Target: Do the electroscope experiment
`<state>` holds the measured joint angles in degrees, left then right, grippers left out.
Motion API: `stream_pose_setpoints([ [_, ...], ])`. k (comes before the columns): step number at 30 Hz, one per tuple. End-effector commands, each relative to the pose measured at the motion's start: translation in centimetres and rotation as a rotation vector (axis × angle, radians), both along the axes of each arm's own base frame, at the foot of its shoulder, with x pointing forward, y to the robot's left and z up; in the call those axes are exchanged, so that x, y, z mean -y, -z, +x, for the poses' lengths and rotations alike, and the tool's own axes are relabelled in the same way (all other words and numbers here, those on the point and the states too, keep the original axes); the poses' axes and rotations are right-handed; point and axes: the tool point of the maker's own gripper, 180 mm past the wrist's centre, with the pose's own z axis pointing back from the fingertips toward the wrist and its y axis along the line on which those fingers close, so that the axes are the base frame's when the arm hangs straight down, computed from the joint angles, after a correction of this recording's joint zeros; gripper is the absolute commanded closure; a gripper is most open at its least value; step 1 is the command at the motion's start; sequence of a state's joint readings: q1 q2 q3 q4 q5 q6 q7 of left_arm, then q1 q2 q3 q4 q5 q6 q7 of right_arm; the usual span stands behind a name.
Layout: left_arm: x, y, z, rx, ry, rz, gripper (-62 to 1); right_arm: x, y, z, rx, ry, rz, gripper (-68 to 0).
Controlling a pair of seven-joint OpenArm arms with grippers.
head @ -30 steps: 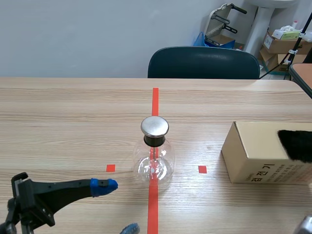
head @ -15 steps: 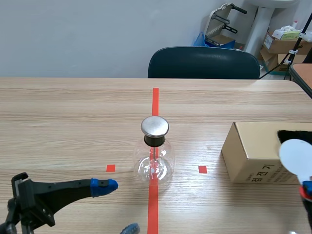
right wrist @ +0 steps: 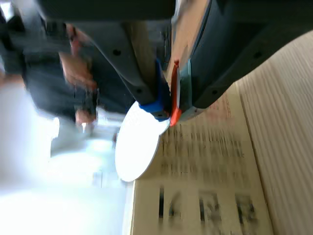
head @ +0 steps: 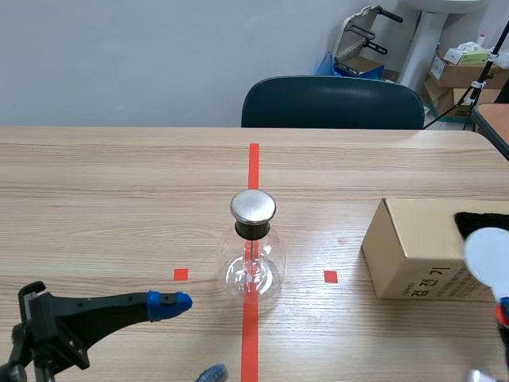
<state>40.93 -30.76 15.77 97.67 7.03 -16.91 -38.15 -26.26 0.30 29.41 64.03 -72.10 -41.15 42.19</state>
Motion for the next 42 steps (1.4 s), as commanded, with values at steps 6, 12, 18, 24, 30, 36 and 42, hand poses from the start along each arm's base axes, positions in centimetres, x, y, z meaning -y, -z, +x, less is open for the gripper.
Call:
stream_pose_setpoints([
  [6,0.1,-1.2,0.5,0.037,-0.018,-0.031,-34.5,1.0,-0.9,0.3,0.018,-0.002,-0.031,-0.8],
  [12,0.1,-1.2,0.5,0.037,-0.018,-0.031,-34.5,0.6,-1.3,0.6,0.029,-0.014,-0.032,-0.8],
  [18,0.1,-1.2,0.5,0.037,-0.018,-0.031,-34.5,1.4,-1.2,0.5,0.021,0.021,-0.055,-0.8],
  [24,0.1,-1.2,0.5,0.037,-0.018,-0.031,-34.5,-1.2,-0.9,0.6,0.010,-0.115,-0.028,-0.8],
  [30,0.1,-1.2,0.5,0.039,-0.020,-0.029,-34.5,0.8,-1.1,0.7,0.021,-0.002,-0.046,-0.8],
  [36,0.1,-1.2,0.5,0.039,-0.020,-0.029,-34.5,0.7,-1.0,0.7,0.013,-0.009,-0.040,-0.8],
  [42,0.1,-1.2,0.5,0.039,-0.021,-0.029,-34.5,0.7,-0.7,0.7,-0.007,-0.004,-0.024,-0.8],
])
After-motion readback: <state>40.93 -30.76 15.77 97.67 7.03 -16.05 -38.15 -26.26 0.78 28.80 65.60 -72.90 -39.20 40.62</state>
